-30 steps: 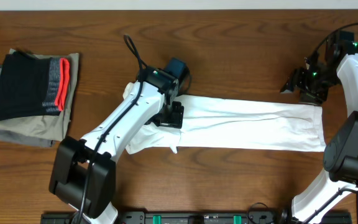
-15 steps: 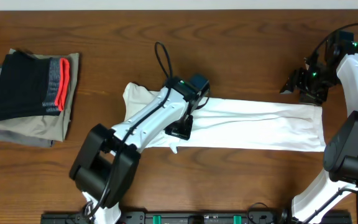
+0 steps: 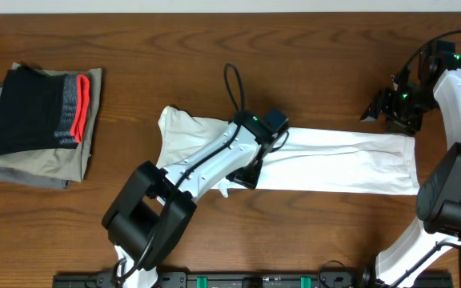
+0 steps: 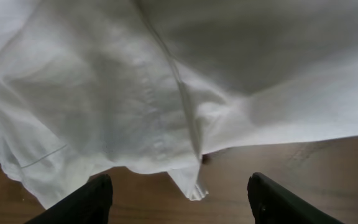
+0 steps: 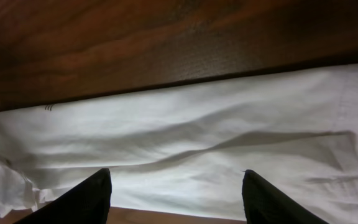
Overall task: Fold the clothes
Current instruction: 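Press the left gripper along the strip's left half to flatten it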
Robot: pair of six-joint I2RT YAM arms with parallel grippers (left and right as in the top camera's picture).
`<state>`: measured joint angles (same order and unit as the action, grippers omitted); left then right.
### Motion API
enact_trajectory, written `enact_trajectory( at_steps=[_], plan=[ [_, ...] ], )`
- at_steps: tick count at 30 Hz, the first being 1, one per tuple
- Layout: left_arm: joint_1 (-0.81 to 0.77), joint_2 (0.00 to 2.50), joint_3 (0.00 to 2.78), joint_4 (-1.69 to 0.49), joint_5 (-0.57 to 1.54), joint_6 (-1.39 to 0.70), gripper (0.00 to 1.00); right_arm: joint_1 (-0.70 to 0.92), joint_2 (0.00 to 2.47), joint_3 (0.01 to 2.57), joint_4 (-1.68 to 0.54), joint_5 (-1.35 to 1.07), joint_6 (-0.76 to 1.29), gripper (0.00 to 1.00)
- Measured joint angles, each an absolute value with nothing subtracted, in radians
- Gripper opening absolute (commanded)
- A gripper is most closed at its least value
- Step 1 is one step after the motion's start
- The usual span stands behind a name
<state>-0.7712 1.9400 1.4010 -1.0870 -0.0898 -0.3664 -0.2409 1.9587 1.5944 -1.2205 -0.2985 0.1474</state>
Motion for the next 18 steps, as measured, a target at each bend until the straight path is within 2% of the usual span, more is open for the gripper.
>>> enact_trajectory(
  at_steps=[13,15,18],
  plan=[
    [-0.745,1.976,1.401,-1.100,-0.110,-0.366,0.71,-0.241,1.959,1.594,-1.249,-0.299,0.147,0.64],
    [-0.743,2.001,1.401,-1.108,-0.110,-0.366,0.66,-0.241,1.959,1.594,-1.256,-0.299,0.147,0.64],
    [-0.741,2.022,1.401,-1.114,-0.112,-0.363,0.66,-0.241,1.959,1.594,-1.264,-0.299,0.146,0.64]
  ],
)
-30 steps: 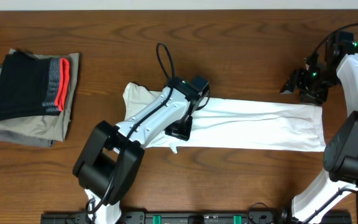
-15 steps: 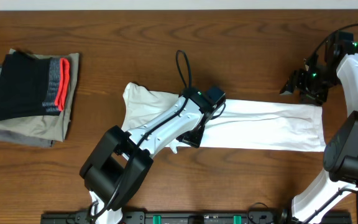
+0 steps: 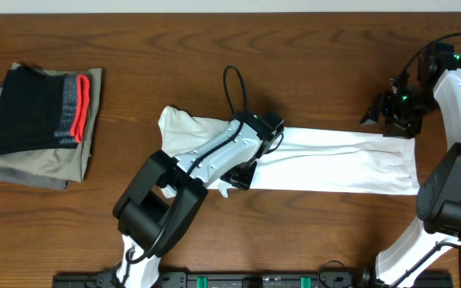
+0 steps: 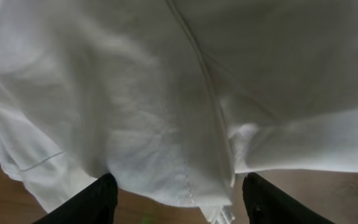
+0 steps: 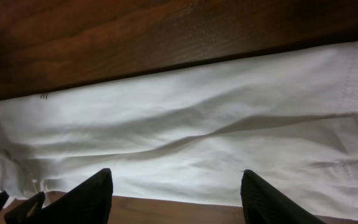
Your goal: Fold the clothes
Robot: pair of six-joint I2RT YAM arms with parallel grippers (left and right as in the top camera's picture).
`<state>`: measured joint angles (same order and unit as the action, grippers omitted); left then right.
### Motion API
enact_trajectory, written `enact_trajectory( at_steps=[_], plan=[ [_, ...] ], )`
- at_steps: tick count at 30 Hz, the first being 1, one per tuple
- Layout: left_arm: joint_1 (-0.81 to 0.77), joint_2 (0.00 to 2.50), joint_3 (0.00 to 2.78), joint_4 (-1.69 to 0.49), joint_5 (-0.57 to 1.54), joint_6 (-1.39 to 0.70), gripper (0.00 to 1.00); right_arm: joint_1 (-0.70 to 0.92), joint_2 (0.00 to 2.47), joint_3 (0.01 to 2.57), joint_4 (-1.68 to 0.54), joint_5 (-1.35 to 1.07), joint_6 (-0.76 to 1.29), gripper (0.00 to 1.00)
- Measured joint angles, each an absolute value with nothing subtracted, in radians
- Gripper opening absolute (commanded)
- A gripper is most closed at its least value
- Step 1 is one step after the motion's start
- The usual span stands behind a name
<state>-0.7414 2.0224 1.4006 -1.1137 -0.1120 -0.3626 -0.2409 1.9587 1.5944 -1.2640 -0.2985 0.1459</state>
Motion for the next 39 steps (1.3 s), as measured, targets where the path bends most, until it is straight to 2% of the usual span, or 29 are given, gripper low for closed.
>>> enact_trajectory(
  at_steps=[9,13,16,37,39],
  plan=[
    [-0.740,2.023,1.400,-1.114,-0.112,-0.364,0.51,-0.241,1.959,1.594,-1.264,-0.299,0.144,0.64],
    [-0.739,2.023,1.400,-1.114,-0.112,-0.364,0.36,-0.241,1.959,1.594,-1.264,-0.299,0.143,0.64],
    [-0.735,2.023,1.400,-1.114,-0.112,-0.366,0.19,-0.241,1.959,1.594,-1.264,-0.299,0.143,0.64],
    [-0.588,1.931,1.430,-1.093,-0.112,-0.504,0.19,-0.241,1.959,1.594,-1.266,-0.299,0.140,0.64],
    [-0.576,1.926,1.435,-1.083,-0.112,-0.524,0.15,-0.241,1.959,1.594,-1.266,-0.299,0.139,0.64]
  ],
)
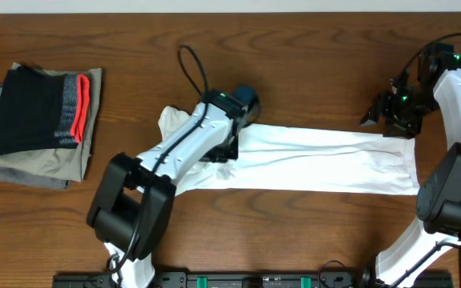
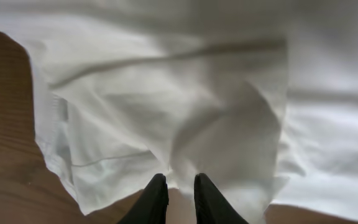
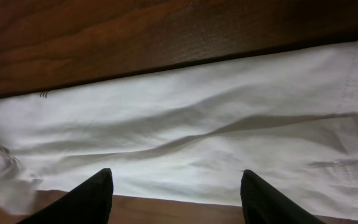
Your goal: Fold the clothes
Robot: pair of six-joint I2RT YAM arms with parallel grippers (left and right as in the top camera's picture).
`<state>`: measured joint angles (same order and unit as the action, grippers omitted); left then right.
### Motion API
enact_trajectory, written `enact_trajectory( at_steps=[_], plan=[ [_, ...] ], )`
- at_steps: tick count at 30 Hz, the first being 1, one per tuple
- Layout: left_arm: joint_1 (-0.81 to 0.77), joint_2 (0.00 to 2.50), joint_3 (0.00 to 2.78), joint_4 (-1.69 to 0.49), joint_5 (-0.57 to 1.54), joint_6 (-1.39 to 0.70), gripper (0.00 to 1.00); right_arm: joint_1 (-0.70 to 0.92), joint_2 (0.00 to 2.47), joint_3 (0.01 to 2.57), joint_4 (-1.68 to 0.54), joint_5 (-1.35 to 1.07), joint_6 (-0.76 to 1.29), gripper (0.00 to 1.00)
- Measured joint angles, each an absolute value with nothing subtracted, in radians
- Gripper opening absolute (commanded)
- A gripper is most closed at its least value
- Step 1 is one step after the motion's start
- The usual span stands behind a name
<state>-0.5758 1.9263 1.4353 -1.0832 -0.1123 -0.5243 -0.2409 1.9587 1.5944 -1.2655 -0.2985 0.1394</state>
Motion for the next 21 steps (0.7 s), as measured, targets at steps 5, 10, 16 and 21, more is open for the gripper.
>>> enact_trajectory(
  at_steps=[5,10,16,21],
  plan=[
    [-0.572,1.926,1.435,-1.031,-0.112,-0.559,0.15,-0.241,1.959,1.594,-1.266,-0.297,0.136,0.64],
    [-0.572,1.926,1.436,-0.992,-0.101,-0.567,0.46,-0.241,1.959,1.594,-1.267,-0.295,0.132,0.64],
    [-0.575,1.926,1.436,-1.061,0.033,-0.427,0.75,-0.241,1.959,1.594,-1.266,-0.294,0.131,0.64],
    [-0.607,1.926,1.436,-1.077,0.091,-0.338,0.74,-0.241,1.959,1.594,-1.264,-0.294,0.129,0.64]
  ],
)
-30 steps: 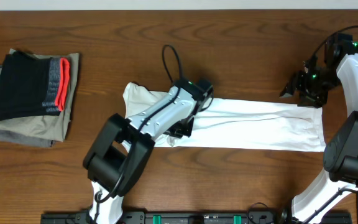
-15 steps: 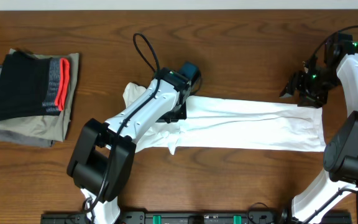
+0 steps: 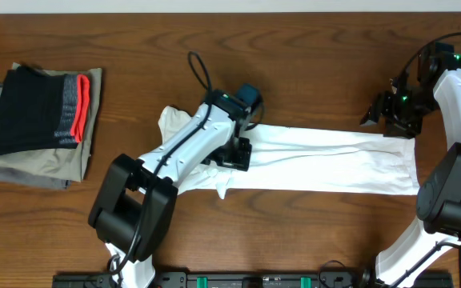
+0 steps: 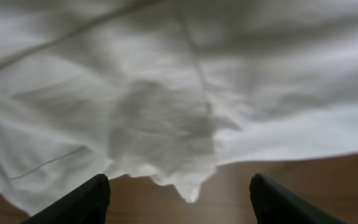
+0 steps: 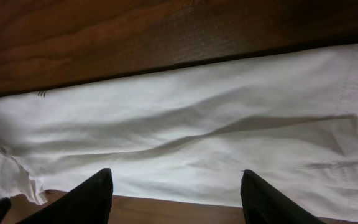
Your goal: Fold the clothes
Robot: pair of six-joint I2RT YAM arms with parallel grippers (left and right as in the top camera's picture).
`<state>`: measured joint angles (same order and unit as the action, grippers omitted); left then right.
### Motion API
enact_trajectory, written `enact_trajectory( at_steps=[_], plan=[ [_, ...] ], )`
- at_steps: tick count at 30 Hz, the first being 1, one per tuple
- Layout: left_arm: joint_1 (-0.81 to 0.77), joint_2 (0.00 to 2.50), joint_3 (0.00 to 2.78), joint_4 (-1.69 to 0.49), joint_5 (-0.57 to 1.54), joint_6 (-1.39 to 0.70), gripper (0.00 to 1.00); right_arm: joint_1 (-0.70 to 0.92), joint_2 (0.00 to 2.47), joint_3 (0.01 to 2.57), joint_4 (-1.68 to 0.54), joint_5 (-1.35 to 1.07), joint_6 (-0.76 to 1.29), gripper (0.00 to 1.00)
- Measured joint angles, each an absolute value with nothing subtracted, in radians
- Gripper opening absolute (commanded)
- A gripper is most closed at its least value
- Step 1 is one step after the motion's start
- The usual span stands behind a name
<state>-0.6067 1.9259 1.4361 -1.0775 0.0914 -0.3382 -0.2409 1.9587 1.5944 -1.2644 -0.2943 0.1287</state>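
Note:
A long white garment (image 3: 326,160) lies stretched left to right across the wooden table, bunched at its left end (image 3: 178,128). My left gripper (image 3: 234,154) hovers open over the crumpled left-middle part. In the left wrist view its gripper (image 4: 179,205) has the fingers (image 4: 86,199) wide apart, with rumpled white cloth (image 4: 166,93) and a small pointed flap (image 4: 188,193) between and ahead of them. At the garment's far right end my right gripper (image 3: 390,118) is open. The right wrist view shows its gripper (image 5: 176,199) above smooth white cloth (image 5: 197,137).
A stack of folded clothes (image 3: 38,120) sits at the left, a black piece with a red stripe on top of olive and grey ones. A black rail (image 3: 230,280) runs along the table's front edge.
My left gripper was shut at the cloth's near edge; now it is open and sits slightly further right. A small pointed flap shows again at the garment's front edge. The right gripper is unchanged.
My left gripper was open over the crumpled middle of the garment, then close down on it. Then it was shut further left, with the cloth drawn that way. Now it is open over the bunched cloth. The right gripper stayed open at the right end throughout.

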Motion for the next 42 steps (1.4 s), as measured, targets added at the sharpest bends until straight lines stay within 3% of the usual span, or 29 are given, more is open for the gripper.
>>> enact_trajectory(
  at_steps=[16,25,32,42],
  plan=[
    [-0.638,2.018,1.436,-1.066,0.101,-0.286,0.66,-0.241,1.959,1.594,-1.275,-0.295,0.128,0.64],
    [-0.627,2.018,1.436,-1.066,0.050,-0.284,0.42,-0.241,1.959,1.594,-1.275,-0.295,0.128,0.64],
    [-0.601,2.018,1.436,-1.064,0.043,-0.287,0.06,-0.241,1.959,1.594,-1.275,-0.294,0.128,0.64],
    [-0.578,2.018,1.439,-1.047,0.041,-0.349,0.06,-0.241,1.959,1.594,-1.275,-0.294,0.128,0.64]
  ],
)
